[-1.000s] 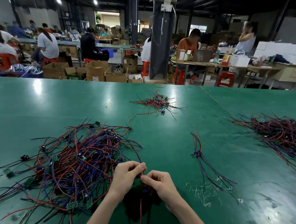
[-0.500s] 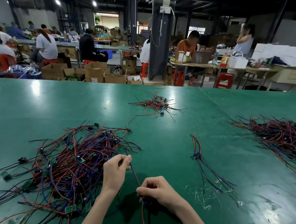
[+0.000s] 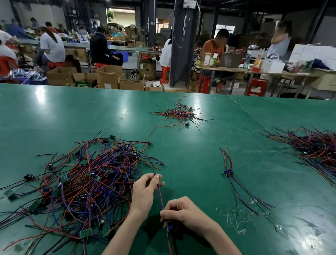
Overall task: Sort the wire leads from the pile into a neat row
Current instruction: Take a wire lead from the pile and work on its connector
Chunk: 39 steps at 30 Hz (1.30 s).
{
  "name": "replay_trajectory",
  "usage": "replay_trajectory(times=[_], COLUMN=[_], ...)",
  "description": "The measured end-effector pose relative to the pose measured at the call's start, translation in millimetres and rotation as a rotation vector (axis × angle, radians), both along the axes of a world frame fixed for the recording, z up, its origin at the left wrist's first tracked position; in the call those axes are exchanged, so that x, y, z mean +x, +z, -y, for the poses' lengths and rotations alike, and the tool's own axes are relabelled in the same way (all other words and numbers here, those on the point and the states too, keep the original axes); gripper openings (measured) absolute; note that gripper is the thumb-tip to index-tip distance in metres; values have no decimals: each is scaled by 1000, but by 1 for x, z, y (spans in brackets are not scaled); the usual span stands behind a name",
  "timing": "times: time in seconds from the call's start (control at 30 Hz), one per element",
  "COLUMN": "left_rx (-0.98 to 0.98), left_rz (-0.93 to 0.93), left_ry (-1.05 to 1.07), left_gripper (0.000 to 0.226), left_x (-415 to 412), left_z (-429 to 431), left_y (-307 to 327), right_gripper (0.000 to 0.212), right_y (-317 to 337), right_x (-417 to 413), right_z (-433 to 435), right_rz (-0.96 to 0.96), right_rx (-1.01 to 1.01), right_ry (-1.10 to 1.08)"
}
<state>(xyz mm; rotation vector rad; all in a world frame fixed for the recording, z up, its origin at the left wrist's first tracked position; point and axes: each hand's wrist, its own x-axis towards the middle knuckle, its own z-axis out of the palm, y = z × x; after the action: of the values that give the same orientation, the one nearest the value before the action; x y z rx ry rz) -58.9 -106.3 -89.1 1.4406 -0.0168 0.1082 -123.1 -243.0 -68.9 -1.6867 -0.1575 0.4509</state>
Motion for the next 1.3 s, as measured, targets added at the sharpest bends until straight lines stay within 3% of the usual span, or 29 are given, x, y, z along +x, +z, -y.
replay_trajectory(times=[0.43,1.3], left_rx=[-120,-199], left_rz=[24,1], left_ry=[-37,-27], left_gripper=[13,16], left_x=[-3,5], left_z=[0,0], left_y=[3,-2], right_gripper=[26,26], right_y=[-6,-2], right_x=[-1,1], right_z=[0,-1], right_rz=[10,0], right_rx=[38,15], right_ry=[-114,-126])
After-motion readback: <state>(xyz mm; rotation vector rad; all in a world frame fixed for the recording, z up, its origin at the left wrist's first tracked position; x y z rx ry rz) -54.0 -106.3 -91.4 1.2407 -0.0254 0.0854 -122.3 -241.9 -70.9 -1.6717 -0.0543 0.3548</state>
